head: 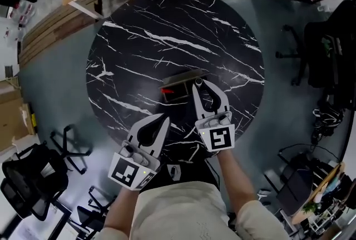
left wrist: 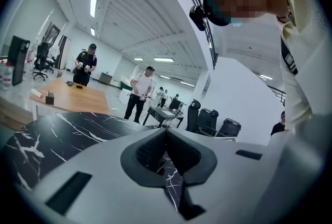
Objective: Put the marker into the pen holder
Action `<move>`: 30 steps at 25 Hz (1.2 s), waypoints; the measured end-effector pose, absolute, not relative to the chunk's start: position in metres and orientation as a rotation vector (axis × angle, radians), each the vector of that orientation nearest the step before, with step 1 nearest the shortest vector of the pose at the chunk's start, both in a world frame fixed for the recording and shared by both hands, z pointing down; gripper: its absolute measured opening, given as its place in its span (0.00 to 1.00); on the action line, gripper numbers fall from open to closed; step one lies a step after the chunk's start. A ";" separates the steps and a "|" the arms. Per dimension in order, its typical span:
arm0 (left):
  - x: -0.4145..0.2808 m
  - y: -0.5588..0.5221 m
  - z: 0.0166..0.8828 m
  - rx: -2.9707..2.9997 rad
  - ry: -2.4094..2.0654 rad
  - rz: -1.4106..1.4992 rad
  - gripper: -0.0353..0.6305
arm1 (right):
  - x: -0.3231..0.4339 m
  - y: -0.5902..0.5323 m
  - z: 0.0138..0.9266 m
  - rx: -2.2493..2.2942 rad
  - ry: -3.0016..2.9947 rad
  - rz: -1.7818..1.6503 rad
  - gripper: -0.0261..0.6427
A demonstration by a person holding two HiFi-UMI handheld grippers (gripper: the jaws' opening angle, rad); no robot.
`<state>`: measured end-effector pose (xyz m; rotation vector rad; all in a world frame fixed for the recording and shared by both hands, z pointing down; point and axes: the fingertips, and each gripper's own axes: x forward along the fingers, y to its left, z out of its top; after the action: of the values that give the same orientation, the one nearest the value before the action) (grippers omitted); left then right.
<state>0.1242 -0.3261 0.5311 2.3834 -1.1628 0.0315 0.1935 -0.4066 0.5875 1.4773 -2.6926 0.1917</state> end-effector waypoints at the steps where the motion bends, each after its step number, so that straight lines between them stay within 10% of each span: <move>1: 0.126 -0.325 0.534 2.379 -1.159 0.036 0.07 | 0.193 -0.406 0.591 1.476 -2.693 0.195 0.14; 30: 0.134 -0.315 0.535 2.398 -1.105 0.049 0.07 | 0.202 -0.376 0.572 1.424 -2.641 0.251 0.14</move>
<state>0.1341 -0.3152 0.5347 2.3981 -1.1047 0.0491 0.2018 -0.3764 0.5720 1.4245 -2.6412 0.2513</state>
